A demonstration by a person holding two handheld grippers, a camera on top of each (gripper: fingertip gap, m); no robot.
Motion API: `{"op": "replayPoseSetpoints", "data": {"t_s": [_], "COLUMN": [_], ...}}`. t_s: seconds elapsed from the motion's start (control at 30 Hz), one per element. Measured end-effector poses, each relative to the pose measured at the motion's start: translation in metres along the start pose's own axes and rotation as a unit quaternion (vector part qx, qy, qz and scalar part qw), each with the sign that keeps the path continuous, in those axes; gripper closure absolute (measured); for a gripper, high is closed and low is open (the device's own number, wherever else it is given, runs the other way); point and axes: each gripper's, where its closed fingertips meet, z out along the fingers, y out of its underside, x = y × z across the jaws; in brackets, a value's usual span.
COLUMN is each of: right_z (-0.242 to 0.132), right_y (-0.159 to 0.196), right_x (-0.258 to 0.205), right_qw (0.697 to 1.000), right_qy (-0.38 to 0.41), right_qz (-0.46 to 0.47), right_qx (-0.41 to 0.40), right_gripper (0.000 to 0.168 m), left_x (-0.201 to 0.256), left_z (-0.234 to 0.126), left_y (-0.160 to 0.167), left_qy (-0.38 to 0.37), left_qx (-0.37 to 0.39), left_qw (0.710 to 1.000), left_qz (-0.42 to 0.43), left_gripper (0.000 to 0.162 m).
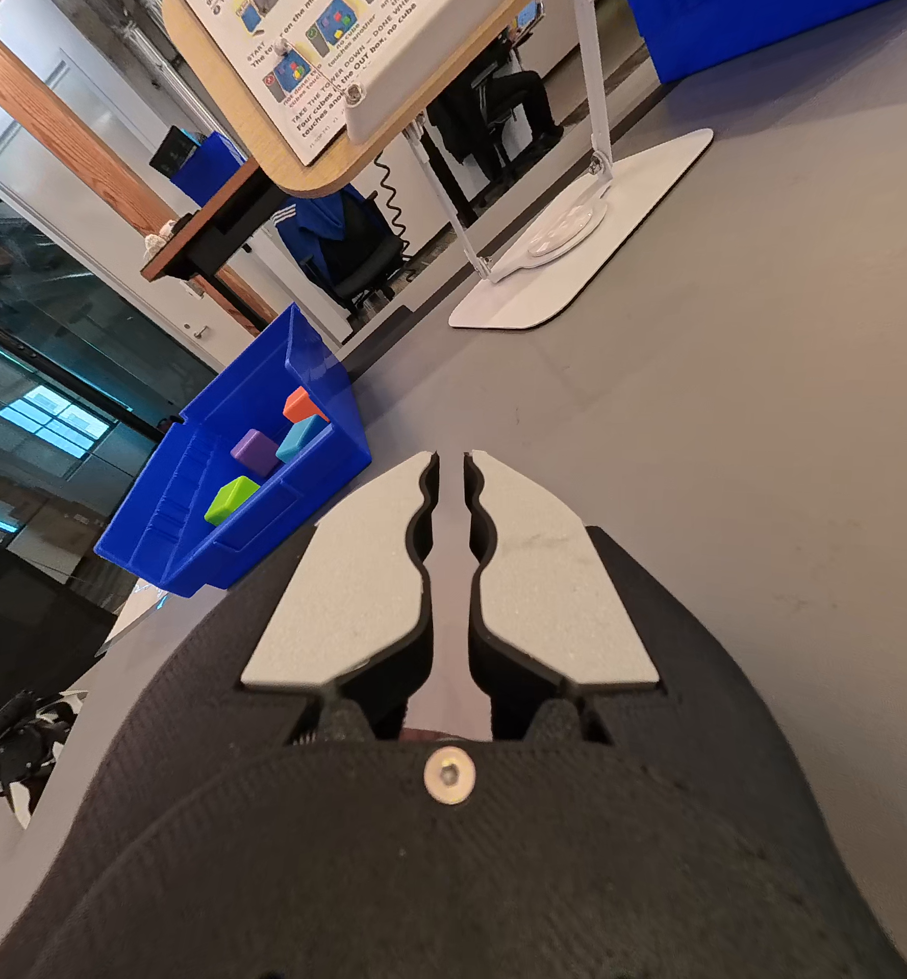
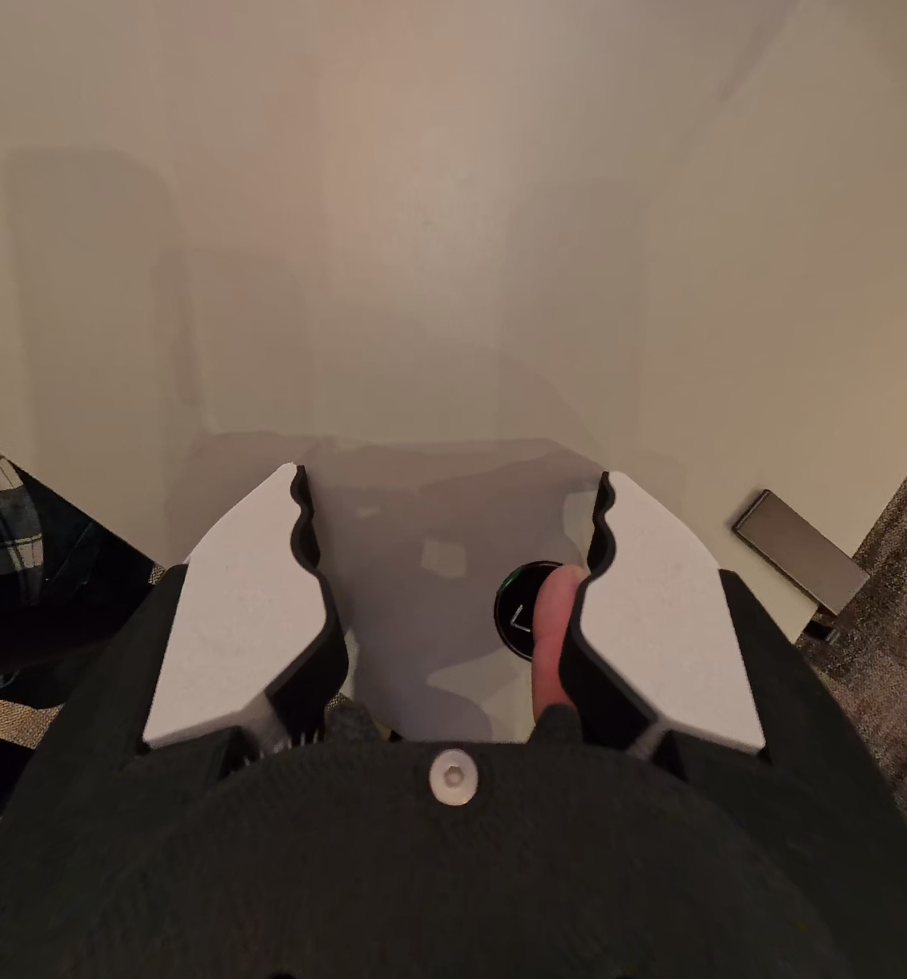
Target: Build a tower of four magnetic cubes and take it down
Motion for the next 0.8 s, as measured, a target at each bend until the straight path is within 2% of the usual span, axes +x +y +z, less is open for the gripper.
{"op": "replayPoseSetpoints", "data": {"t_s": [0.2,0.3,0.47,0.67,0.8], "right_z": [-0.005,-0.010,0.000,0.049,0.084], "right_y": [-0.011,-0.035,-0.110,-0.198,-0.247], "right_x": [-0.006,-0.018,-0.070,-0.157,-0.197], "right_qw": [0.999,0.997,0.982,0.950,0.933], "right_qy": [0.011,0.025,-0.003,-0.094,-0.101], "right_qz": [-0.014,-0.041,-0.139,-0.253,-0.308], "right_qx": [0.028,0.056,0.129,0.158,0.155], "right_gripper": [0.064,0.066,0.069,0.070,0.072], "left_x": [-0.007,-0.015,-0.033,-0.061,-0.077], "left_z": [-0.004,-0.003,0.007,0.028,0.045], "left_y": [-0.003,0.001,0.015,0.014,0.014], "left_qy": [-0.002,-0.001,0.011,0.015,0.023], "left_qx": [0.015,0.011,-0.023,-0.041,-0.054], "left_qw": [1.000,0.999,0.997,0.997,0.996], "left_qz": [-0.023,-0.044,-0.066,-0.058,-0.066], "left_gripper": [0.148,0.144,0.126,0.120,0.116]}}
